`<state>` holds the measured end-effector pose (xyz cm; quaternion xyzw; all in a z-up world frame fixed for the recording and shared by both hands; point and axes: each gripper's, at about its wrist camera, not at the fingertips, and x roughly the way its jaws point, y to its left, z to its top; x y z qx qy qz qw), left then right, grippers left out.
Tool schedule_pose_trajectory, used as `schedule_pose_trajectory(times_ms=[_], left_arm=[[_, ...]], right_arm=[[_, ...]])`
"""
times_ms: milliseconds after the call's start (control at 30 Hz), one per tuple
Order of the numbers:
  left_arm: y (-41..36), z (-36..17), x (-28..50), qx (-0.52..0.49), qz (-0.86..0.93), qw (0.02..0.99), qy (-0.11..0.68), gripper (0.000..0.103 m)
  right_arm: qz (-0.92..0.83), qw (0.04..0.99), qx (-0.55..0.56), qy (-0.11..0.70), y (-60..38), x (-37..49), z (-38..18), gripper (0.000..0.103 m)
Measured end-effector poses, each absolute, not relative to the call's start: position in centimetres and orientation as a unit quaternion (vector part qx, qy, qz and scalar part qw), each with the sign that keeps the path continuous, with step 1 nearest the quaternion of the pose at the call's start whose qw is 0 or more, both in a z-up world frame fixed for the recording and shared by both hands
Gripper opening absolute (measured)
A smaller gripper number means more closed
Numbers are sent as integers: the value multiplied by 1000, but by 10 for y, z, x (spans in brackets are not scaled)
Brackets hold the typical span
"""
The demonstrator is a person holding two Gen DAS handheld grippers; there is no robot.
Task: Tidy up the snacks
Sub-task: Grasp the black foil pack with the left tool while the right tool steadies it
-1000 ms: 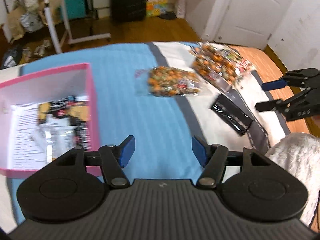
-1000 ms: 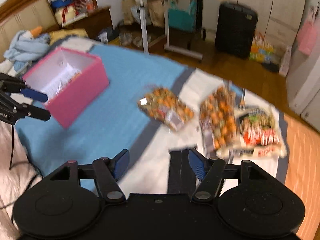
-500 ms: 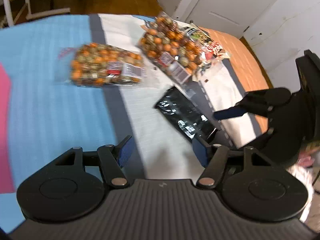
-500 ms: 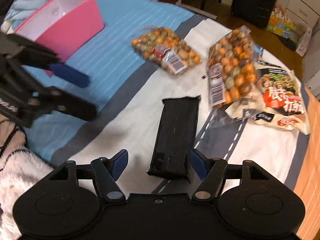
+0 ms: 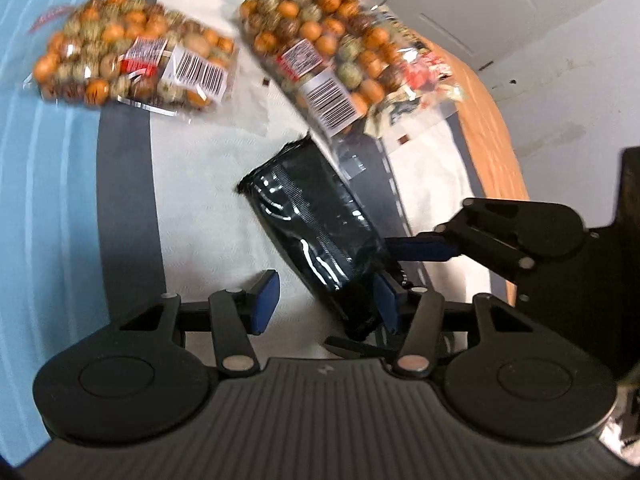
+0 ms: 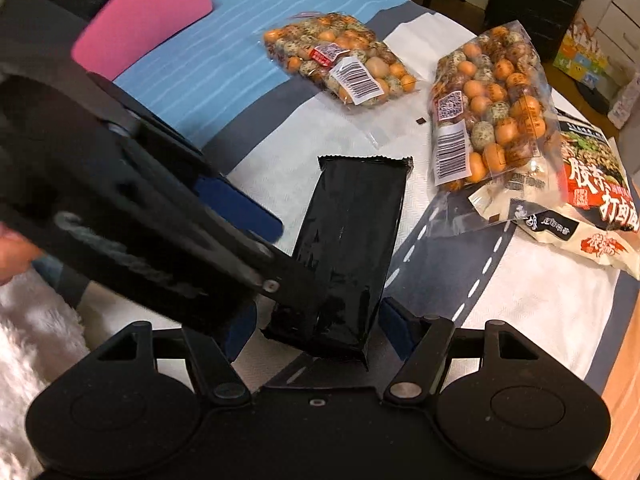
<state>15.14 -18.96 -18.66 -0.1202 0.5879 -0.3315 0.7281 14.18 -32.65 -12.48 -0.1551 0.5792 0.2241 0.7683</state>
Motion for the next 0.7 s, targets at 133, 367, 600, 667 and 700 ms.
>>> schedule_pose_trajectory(times_ms=[133,367,600,667,700], left_arm=[[-195,-187,156,-128,-334,728,584,51],[-196,-179,153,-141,-336,731,576,44],[-181,-151,146,-138,-339,736,570,44],[-177,-143,143,-135,-338,738,568,44],[-174,-138,141,-133,-337,741,565,44]], right_arm=[[222,774,-159,572,-329,140,-123,63],[215,782,-101,576,-342,144,-105,54],[216,790,-86,568,-332,132,-82,54],[216,788,-85,569,-327,132,-76,54],[217,788,-88,569,-324,131,-72,54]])
